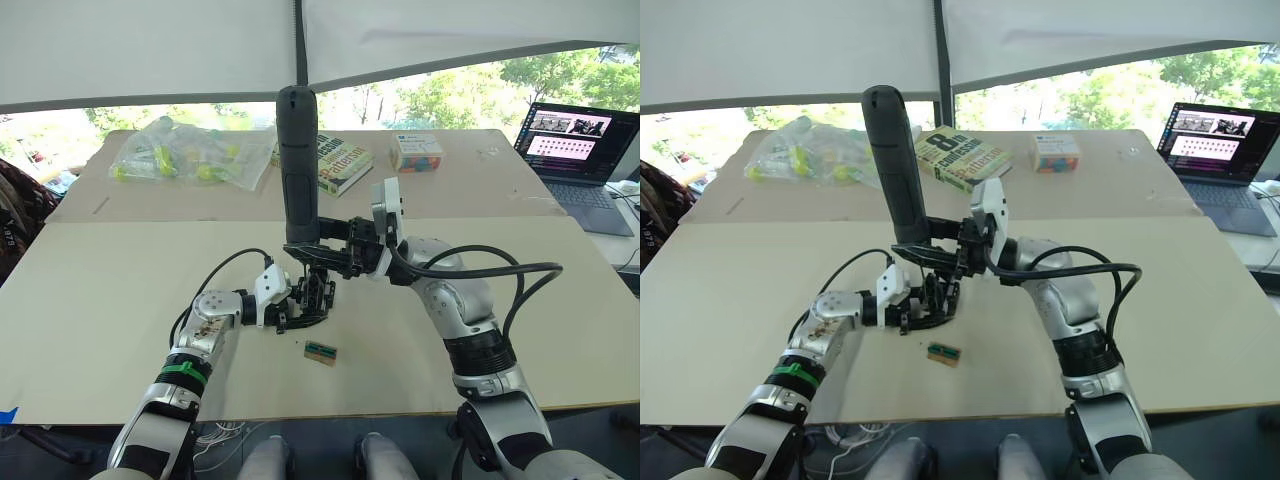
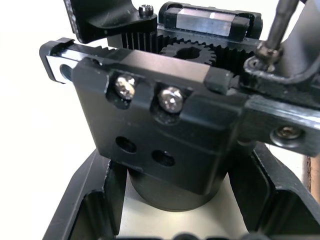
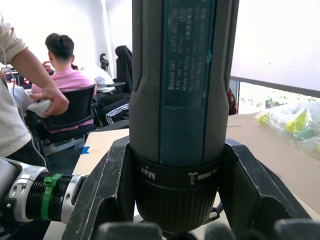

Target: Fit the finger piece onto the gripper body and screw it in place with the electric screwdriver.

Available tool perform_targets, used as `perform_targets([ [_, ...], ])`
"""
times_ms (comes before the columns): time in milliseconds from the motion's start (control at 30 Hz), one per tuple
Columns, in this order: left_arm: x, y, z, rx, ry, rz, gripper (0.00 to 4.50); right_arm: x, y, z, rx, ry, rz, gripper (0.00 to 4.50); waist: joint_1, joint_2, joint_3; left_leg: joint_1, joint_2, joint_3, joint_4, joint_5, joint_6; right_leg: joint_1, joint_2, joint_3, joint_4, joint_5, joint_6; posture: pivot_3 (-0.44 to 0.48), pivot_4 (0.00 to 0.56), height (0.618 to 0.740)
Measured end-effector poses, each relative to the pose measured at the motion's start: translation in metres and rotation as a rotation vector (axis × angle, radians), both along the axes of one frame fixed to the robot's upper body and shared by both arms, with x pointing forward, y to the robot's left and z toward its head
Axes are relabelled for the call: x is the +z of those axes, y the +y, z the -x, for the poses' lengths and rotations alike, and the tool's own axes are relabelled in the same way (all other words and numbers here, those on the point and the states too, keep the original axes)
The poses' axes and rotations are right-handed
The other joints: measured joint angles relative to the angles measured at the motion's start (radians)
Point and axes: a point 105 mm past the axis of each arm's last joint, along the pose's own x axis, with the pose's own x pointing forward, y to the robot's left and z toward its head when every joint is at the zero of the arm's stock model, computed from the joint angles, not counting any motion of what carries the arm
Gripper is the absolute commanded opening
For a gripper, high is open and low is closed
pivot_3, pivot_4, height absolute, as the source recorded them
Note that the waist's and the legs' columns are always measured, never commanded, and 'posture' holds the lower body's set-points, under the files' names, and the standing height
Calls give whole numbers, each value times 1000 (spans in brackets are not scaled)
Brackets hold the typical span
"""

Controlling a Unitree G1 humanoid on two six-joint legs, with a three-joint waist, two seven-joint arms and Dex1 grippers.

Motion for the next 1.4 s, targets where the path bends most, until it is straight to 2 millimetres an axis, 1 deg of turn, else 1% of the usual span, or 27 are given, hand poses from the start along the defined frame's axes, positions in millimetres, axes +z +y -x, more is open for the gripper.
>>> perform_targets([
  [533, -3, -1, 0, 28, 6, -12, 2447, -6, 5, -2, -19, -12, 34, 1913, 0, 0, -3, 4, 0, 0, 0, 0, 0, 4, 0, 0, 0, 0, 0, 0, 150, 740],
  [933, -4, 0, 0, 37, 19, -15, 2447, -13, 2, -7, -51, 4, 25, 1913, -1, 0, -7, 7, 0, 0, 0, 0, 0, 6, 0, 0, 0, 0, 0, 0, 150, 740],
  [1033, -5, 0, 0, 37, 22, -17, 2447, -14, 2, -8, -56, 9, 25, 1913, -1, 0, -8, 9, 0, 0, -1, 0, 0, 9, 0, 0, 0, 0, 0, 0, 150, 740],
  [1167, -8, 0, 0, 41, 28, -23, 2447, -16, 2, -9, -68, 15, 33, 1913, -3, 0, -8, 19, 1, 0, -4, 0, 0, 19, 0, 0, -4, -1, 1, 0, 150, 740],
  [1400, -8, 0, -1, 44, 28, -23, 2447, -17, 2, -7, -64, 13, 34, 1913, -3, 0, -8, 19, 1, 0, -4, 0, 0, 20, 0, 0, -3, -1, 1, 0, 150, 740],
])
